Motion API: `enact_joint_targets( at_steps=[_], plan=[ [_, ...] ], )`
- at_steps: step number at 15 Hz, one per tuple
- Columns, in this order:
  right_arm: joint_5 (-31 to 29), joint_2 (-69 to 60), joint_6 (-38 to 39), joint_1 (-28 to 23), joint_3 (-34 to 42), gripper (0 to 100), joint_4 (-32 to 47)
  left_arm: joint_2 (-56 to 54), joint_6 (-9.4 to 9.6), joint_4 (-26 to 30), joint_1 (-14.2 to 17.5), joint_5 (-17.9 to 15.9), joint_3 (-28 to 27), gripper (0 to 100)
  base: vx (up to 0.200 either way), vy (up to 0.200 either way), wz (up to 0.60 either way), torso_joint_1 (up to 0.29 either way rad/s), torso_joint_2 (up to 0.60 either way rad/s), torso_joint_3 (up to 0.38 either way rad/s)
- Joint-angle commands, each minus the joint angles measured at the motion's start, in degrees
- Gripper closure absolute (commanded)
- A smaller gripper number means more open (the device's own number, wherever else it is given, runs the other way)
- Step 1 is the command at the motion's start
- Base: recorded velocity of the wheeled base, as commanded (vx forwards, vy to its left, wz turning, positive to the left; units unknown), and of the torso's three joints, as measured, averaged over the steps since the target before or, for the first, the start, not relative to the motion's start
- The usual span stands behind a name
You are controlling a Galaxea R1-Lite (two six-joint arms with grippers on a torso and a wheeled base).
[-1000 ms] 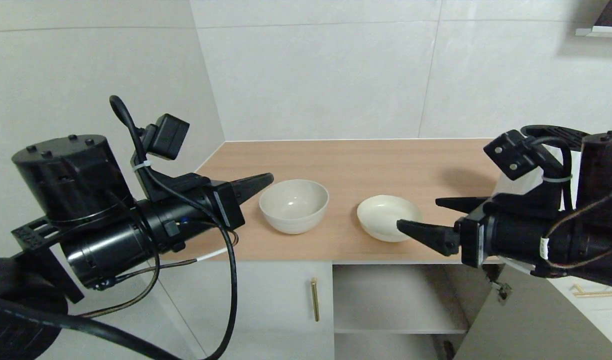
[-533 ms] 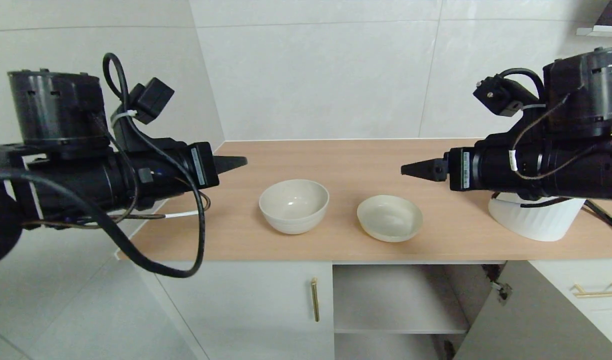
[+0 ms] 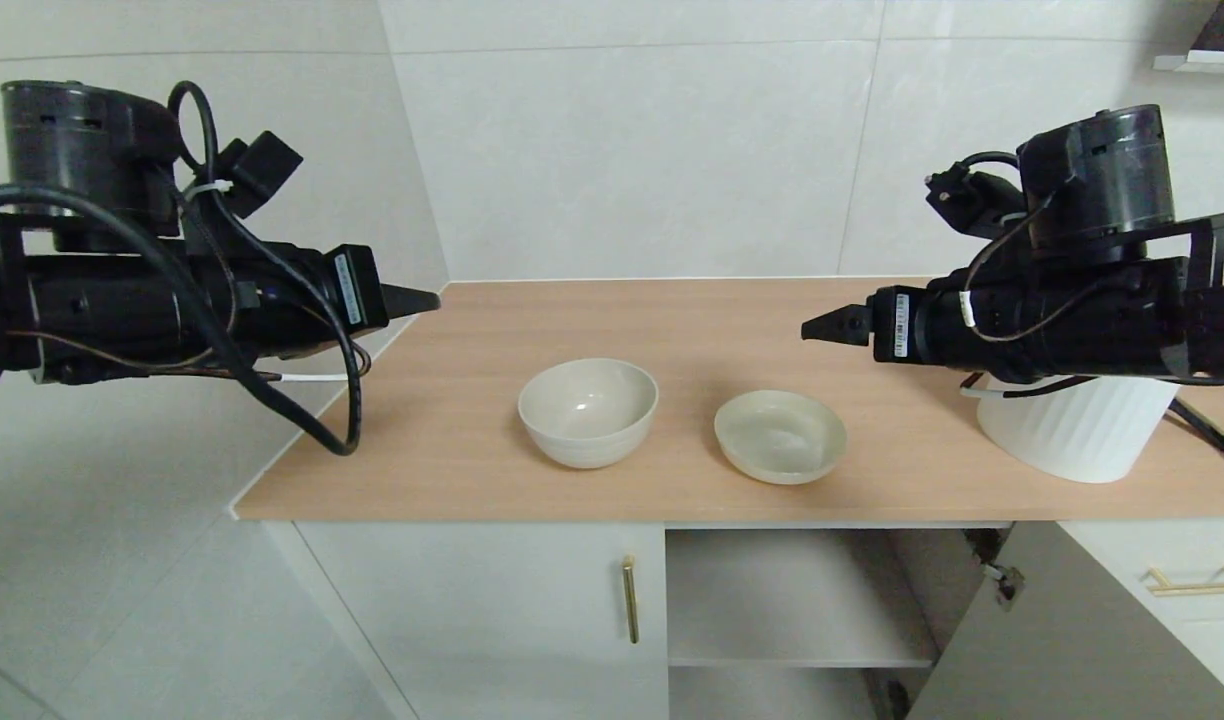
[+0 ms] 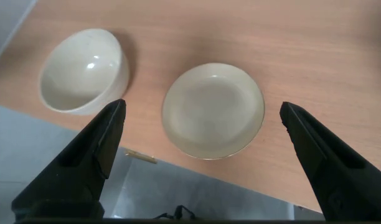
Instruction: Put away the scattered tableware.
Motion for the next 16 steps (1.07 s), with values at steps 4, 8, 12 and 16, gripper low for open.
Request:
enact_joint_targets(
  at_steps=[4, 8, 12, 16],
  plan=[
    [0.0, 1.5, 0.0, -0.1, -0.5, 0, -0.1, 4.3, 3.0, 1.8, 0.4, 0.1, -1.5, 0, 0.0, 0.0, 0.0, 0.0, 0.0, 0.0],
    [-1.8, 3.9, 0.0, -0.6, -0.9, 0, -0.1, 9.3, 3.88, 2.2, 0.4, 0.6, -5.1, 0, 0.0, 0.0, 0.0, 0.0, 0.0, 0.0],
    [-3.1, 4.8, 0.0, -0.9, -1.1, 0, -0.1, 14.1, 10.3, 15.8, -0.5, 13.9, -11.9, 0, 0.0, 0.0, 0.0, 0.0, 0.0, 0.0],
    [-4.3, 5.0, 0.1, -0.9, -1.0, 0, -0.2, 17.6, 7.31, 13.8, -6.4, 21.0, -12.2, 0, 0.0, 0.0, 0.0, 0.0, 0.0, 0.0]
  ],
)
